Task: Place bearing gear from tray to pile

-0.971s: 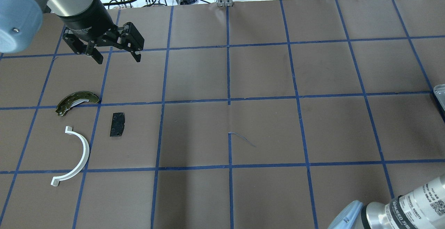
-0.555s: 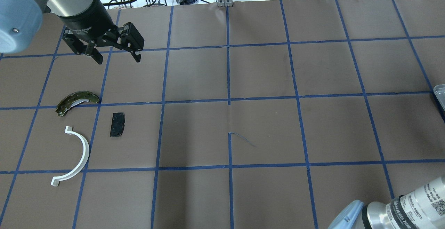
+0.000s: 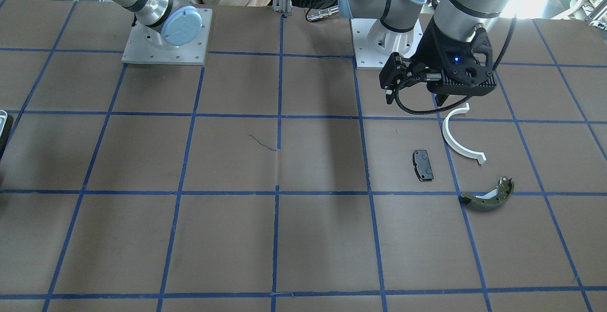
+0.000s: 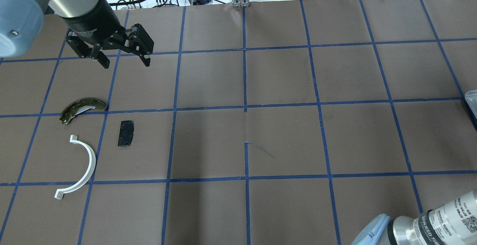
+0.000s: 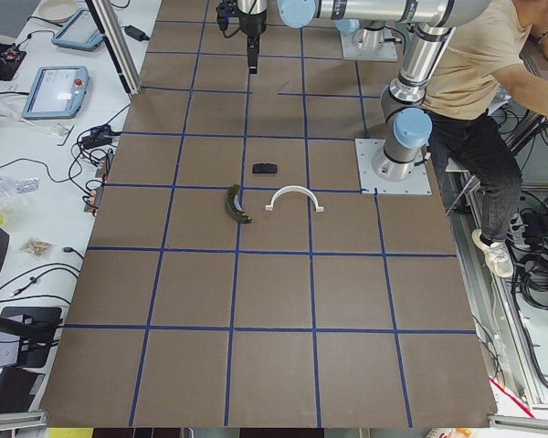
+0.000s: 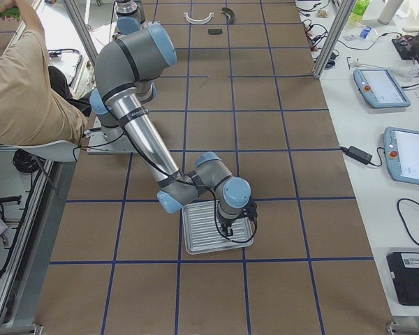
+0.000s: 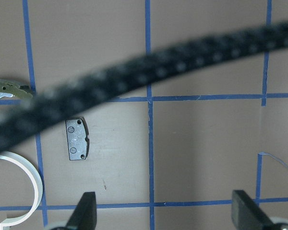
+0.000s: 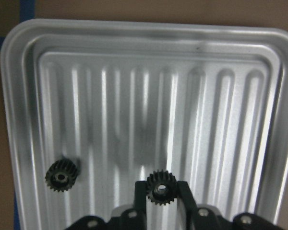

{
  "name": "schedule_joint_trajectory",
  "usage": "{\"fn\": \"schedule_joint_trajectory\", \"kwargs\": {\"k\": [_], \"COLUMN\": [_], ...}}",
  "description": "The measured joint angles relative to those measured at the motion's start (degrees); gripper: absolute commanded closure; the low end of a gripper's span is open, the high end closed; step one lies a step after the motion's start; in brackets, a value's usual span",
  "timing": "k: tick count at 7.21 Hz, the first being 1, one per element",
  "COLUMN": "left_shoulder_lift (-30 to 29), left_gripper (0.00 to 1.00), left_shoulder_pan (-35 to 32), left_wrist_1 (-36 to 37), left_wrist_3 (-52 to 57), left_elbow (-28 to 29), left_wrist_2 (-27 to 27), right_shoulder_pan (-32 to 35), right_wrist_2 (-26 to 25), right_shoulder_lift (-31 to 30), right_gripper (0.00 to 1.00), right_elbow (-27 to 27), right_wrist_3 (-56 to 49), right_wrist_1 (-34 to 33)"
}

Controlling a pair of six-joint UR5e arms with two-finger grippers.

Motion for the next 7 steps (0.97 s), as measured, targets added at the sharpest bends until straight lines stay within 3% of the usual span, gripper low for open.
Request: {"fn": "schedule_joint_trajectory", "kwargs": {"k": [4, 7], "left_shoulder_lift": [0.3, 0.3], "left_gripper": [0.00, 0.00], "left_shoulder_pan": [0.0, 0.0], "left_wrist_1": [0.0, 0.0], "left_wrist_3": [0.2, 0.5], "left_elbow": [0.0, 0.0], "left_wrist_2": [0.0, 0.0], "right_shoulder_pan": [9.2, 22.5], "right_wrist_2": [0.7, 0.7], "right_shoulder_lift": [-6.8, -11.5], "right_gripper": [1.00, 1.00], "right_elbow": [2.8, 4.3], "right_wrist_3": [6.5, 22.5], "right_wrist_1": [2.0, 4.3]}}
